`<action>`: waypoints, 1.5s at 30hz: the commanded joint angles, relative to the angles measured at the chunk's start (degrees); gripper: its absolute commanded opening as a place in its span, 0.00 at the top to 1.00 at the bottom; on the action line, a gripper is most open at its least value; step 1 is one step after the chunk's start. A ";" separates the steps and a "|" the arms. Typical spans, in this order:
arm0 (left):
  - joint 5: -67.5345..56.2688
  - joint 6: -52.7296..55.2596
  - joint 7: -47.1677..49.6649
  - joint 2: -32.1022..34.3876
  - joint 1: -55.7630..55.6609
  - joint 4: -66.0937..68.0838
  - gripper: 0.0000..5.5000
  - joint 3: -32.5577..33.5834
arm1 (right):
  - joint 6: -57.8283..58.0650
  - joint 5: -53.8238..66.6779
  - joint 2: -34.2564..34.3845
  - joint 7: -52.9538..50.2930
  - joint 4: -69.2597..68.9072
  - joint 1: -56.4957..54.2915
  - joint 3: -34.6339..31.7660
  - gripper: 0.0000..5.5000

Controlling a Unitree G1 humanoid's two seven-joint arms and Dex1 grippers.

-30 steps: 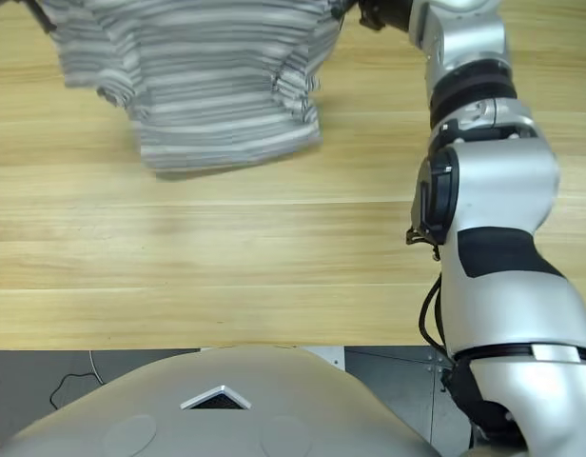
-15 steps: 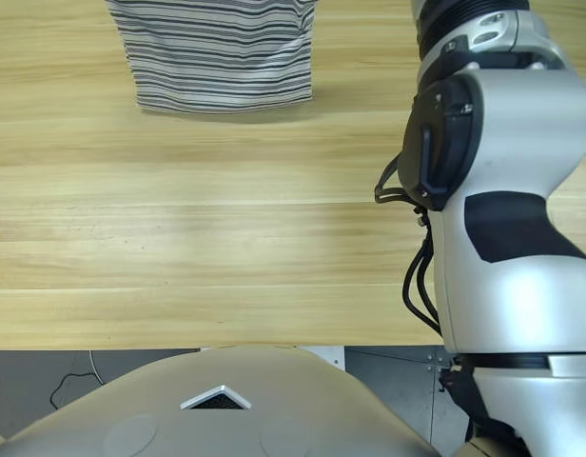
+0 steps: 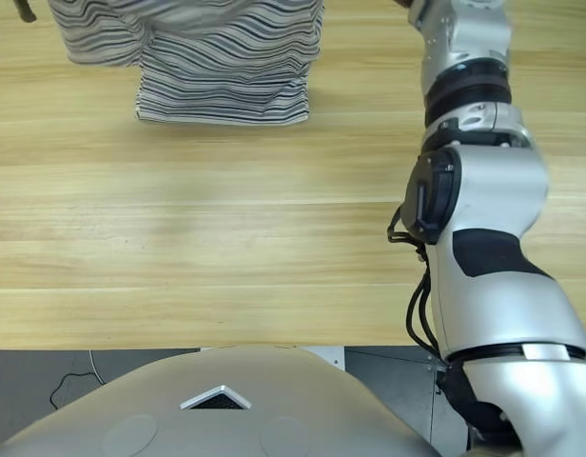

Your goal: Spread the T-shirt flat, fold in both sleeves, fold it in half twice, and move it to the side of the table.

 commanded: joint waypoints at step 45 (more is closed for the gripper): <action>-24.75 18.01 -40.19 20.54 57.13 -66.90 0.98 7.47 | 5.29 -1.85 -23.18 29.00 -47.65 47.47 30.91 0.98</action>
